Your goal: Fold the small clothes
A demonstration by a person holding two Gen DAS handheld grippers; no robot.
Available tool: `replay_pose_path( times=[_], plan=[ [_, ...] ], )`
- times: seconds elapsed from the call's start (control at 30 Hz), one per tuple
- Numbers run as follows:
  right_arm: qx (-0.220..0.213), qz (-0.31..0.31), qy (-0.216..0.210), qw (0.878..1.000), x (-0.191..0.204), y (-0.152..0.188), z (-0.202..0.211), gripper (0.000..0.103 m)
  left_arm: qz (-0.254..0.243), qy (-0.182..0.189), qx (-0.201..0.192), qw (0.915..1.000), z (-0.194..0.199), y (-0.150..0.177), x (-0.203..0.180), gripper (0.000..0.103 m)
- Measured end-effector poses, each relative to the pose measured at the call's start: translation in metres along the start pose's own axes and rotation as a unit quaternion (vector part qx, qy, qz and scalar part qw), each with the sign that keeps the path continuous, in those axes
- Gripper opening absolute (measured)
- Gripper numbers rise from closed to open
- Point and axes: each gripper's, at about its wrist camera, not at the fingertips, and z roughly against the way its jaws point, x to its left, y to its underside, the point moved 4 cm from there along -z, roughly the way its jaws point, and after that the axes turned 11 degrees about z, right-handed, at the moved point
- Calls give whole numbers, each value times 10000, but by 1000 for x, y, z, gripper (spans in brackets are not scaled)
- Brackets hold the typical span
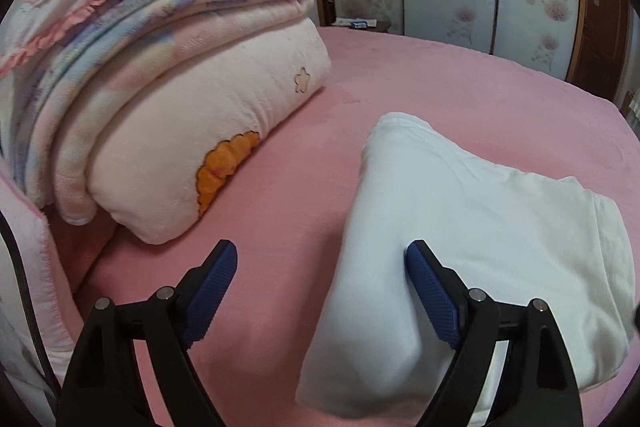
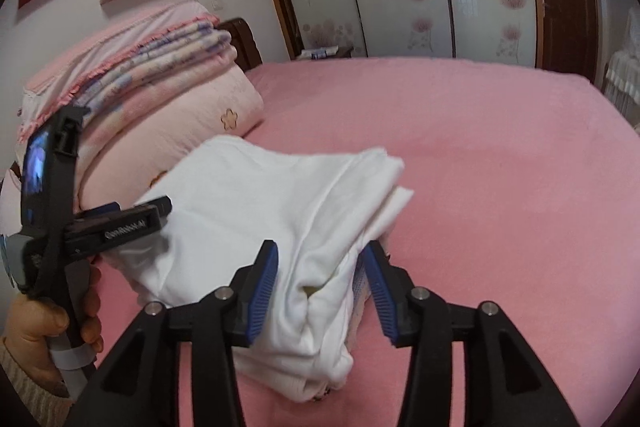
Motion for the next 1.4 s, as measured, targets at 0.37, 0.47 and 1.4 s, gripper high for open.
replay_pose_path(
  times=[0.37, 0.47, 1.4],
  plan=[
    [129, 589, 324, 9977, 9, 19, 37, 52, 575, -22, -245, 9980, 33, 24, 28, 87],
    [214, 570, 334, 9976, 8, 27, 52, 52, 666, 8, -260, 9974, 57, 28, 34, 87],
    [377, 59, 922, 9950, -65, 181, 356, 52, -630, 1879, 138, 9801, 435, 274, -92, 103]
  ],
)
